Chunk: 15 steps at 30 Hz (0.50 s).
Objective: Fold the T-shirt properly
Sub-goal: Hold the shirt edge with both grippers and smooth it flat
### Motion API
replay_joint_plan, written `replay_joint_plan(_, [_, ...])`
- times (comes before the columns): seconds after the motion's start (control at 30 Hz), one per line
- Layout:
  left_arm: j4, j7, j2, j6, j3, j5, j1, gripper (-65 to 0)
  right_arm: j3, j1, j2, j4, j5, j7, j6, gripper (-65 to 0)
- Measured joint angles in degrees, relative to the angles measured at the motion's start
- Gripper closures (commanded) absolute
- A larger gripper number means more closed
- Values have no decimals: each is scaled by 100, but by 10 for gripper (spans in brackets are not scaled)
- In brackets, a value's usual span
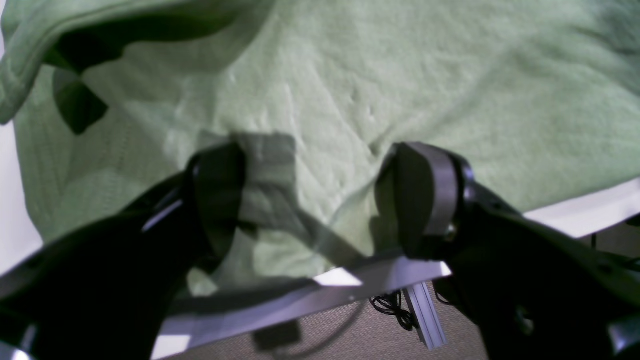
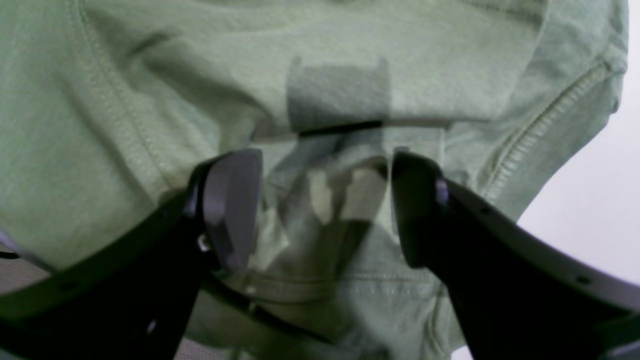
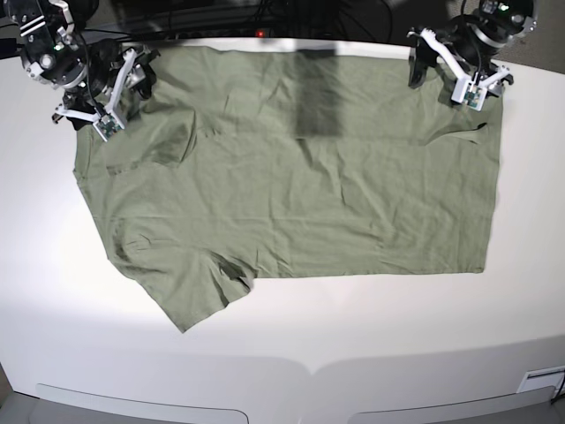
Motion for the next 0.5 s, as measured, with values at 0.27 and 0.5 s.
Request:
replay_joint_plan(0.27, [37, 72, 0, 2, 0, 4, -13, -451, 0, 146, -46, 96, -101, -238, 42, -416])
replay_joint_plan(0.5, [37, 118, 2, 2, 7, 4, -48, -451, 0, 492, -455, 90, -179, -330, 20, -416])
